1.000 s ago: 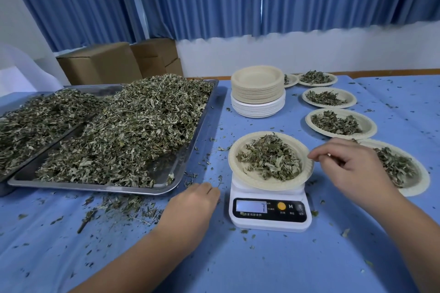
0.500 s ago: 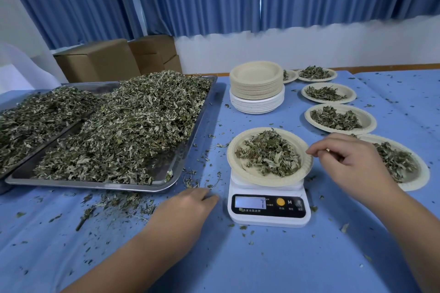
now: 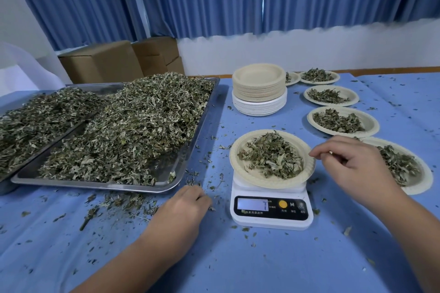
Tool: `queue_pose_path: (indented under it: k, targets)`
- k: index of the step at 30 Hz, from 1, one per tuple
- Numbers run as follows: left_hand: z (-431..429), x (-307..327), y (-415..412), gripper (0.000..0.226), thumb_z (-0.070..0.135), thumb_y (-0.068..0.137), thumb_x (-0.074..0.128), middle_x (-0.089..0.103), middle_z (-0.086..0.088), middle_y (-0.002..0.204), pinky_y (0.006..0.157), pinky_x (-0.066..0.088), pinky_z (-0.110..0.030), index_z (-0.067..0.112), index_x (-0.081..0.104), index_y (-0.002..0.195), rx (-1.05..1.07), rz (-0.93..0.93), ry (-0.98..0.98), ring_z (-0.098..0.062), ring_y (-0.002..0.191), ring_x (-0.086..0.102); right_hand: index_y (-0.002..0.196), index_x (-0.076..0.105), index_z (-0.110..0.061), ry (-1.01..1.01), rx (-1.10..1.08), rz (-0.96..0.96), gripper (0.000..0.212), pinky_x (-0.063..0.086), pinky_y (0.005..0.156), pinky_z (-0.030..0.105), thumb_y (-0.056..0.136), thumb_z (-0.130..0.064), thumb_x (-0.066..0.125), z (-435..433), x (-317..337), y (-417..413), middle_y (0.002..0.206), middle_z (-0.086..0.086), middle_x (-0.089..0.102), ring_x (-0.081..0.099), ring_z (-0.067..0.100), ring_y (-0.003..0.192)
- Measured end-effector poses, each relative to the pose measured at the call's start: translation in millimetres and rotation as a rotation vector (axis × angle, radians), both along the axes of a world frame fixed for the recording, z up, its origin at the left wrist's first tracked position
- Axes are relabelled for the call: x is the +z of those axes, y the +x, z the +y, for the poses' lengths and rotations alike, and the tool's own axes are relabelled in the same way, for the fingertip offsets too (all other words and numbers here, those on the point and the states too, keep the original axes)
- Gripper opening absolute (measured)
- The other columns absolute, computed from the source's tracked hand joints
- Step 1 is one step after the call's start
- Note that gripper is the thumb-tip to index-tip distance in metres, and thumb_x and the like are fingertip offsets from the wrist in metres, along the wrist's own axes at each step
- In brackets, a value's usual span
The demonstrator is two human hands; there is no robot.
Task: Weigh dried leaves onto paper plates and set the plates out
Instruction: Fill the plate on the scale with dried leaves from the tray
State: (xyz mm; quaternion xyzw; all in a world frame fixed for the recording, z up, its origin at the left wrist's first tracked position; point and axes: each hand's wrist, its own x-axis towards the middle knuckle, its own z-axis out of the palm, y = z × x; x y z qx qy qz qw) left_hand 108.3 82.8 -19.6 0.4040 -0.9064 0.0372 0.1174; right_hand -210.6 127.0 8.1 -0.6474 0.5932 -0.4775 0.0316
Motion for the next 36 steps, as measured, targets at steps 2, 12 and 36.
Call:
queue_pose_path:
  k: [2, 12, 36]
  targets:
    - [-3, -1, -1, 0.048, -0.018, 0.074, 0.049, 0.058, -0.004, 0.108, 0.079, 0.051, -0.041, 0.010, 0.066, 0.108, 0.021, -0.049, 0.033, -0.025, 0.104, 0.054, 0.073, 0.066, -0.039, -0.002, 0.001, -0.004, 0.047, 0.041, 0.056, 0.016, 0.082, 0.006, 0.059, 0, 0, 0, 0.078, -0.007, 0.067, 0.057, 0.018, 0.065]
    - [-43, 83, 35, 0.022, 0.001, 0.084, 0.070, 0.067, 0.013, 0.095, 0.078, 0.038, 0.006, 0.017, 0.075, 0.098, 0.135, 0.496, -0.114, 0.010, 0.081, 0.057, 0.072, 0.069, -0.033, 0.003, -0.022, 0.030, 0.043, 0.040, 0.060, 0.013, 0.081, 0.008, 0.060, -2, -2, 0, 0.076, -0.007, 0.067, 0.058, 0.014, 0.069]
    - [-52, 47, -66, 0.052, 0.016, 0.093, 0.059, 0.049, 0.003, 0.140, 0.101, 0.047, -0.034, 0.020, 0.043, 0.143, 0.343, 0.844, 0.887, -0.012, 0.116, 0.056, 0.098, 0.072, -0.015, 0.088, -0.315, -0.101, 0.019, 0.046, 0.061, 0.031, 0.092, -0.013, 0.054, -3, -2, 10, 0.056, 0.000, 0.061, 0.056, 0.017, 0.057]
